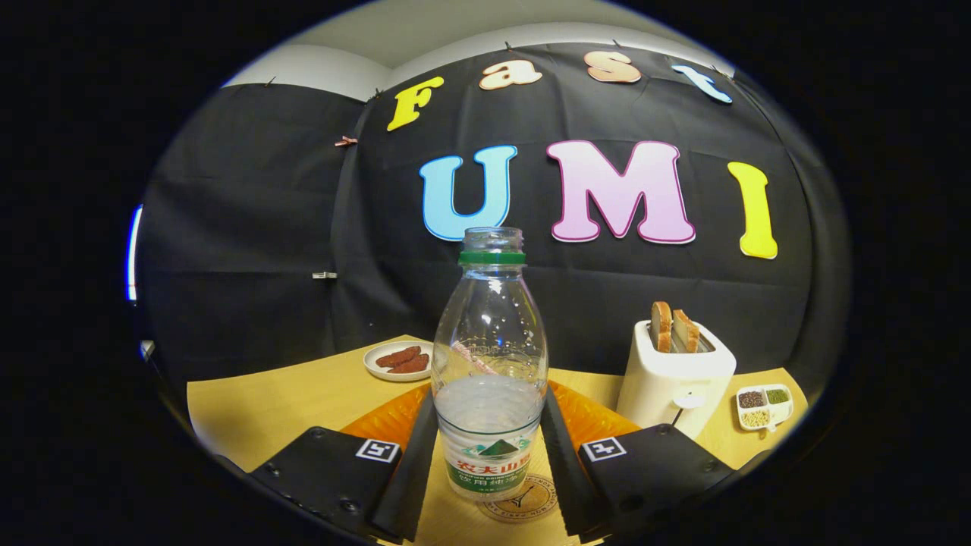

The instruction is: Take the bottle from table, then pour the juice into the cup, finally place the bottle on the coaster

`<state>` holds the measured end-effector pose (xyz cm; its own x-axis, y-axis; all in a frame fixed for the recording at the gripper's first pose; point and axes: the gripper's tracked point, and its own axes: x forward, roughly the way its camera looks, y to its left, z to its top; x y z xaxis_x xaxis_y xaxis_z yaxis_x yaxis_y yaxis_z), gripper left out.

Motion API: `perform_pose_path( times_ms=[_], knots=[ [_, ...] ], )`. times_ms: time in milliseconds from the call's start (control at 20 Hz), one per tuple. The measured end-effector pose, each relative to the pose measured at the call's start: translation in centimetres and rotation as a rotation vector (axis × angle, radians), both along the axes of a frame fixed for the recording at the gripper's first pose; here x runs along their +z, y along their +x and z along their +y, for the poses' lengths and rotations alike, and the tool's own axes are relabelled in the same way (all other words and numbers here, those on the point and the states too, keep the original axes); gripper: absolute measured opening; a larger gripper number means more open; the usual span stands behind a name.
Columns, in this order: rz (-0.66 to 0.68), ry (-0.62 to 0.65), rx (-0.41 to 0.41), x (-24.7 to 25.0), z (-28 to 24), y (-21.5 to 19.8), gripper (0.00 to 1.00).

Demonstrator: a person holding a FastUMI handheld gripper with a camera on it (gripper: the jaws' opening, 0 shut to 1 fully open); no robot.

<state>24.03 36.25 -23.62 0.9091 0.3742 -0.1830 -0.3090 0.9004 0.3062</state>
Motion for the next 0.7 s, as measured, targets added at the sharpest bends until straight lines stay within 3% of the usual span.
perform_pose_path(
  times_ms=[700],
  knots=[
    [0.064, -0.021, -0.023, -5.4, -1.1, 0.3, 0.74]
  ],
)
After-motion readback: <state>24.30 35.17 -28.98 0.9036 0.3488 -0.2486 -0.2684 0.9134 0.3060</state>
